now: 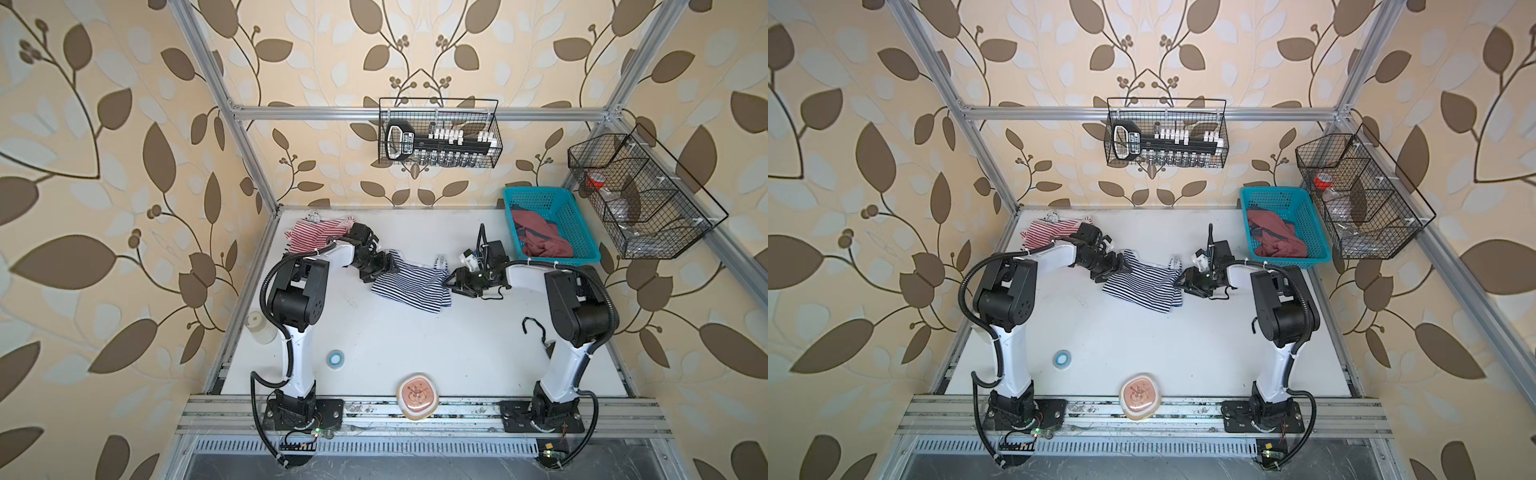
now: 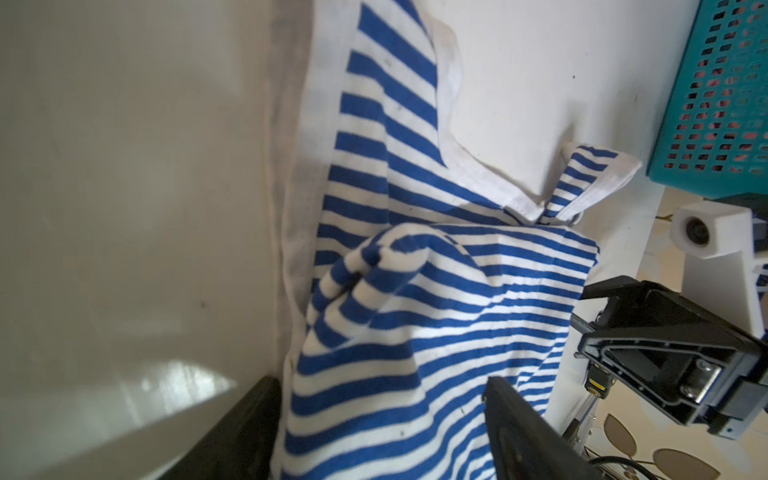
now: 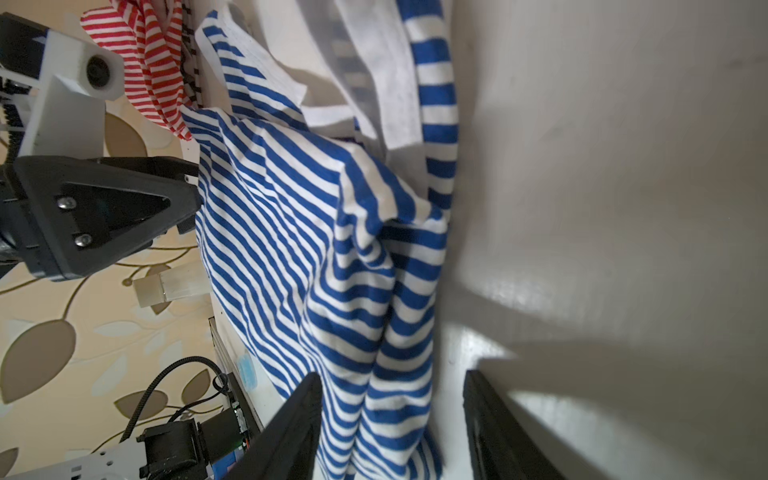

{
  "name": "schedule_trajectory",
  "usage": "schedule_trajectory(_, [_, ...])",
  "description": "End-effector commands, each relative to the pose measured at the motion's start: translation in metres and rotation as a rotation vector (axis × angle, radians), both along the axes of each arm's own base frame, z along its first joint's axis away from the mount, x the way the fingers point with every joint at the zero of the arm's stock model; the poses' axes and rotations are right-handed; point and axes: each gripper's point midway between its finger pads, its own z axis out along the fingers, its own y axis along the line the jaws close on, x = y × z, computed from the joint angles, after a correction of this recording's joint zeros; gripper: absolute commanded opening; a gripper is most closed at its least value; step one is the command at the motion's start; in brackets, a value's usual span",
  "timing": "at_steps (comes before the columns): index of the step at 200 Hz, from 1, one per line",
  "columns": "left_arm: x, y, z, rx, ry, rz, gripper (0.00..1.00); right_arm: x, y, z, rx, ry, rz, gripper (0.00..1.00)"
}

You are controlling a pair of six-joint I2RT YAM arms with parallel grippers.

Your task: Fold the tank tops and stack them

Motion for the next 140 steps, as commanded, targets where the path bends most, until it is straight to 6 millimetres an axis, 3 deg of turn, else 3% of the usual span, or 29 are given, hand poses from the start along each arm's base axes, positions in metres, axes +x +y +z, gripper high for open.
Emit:
schedule_trajectory(1, [-0.046, 0.004, -0.043, 0.074, 0.196, 0.004, 0.79, -0.004, 0.010, -0.016, -0.007, 0.036, 0.009, 0.56])
schedule_trajectory(52, [-0.056, -0.009, -0.051, 0.057, 0.218, -0.009, 0.79, -0.013, 0.029, -0.034, -0.009, 0.084, 0.028, 0.55])
schedule_trajectory(88, [-0.065, -0.018, -0.063, 0.051, 0.247, -0.016, 0.69, -0.015, 0.031, -0.041, -0.008, 0.100, 0.026, 0.54])
schedule_trajectory(112, [-0.068, -0.017, -0.067, 0.063, 0.258, -0.012, 0.48, -0.014, 0.030, -0.041, -0.009, 0.100, 0.022, 0.54])
schedule_trajectory(140, [-0.064, -0.014, -0.062, 0.084, 0.246, -0.002, 0.04, -0.012, 0.028, -0.039, -0.005, 0.092, 0.016, 0.54])
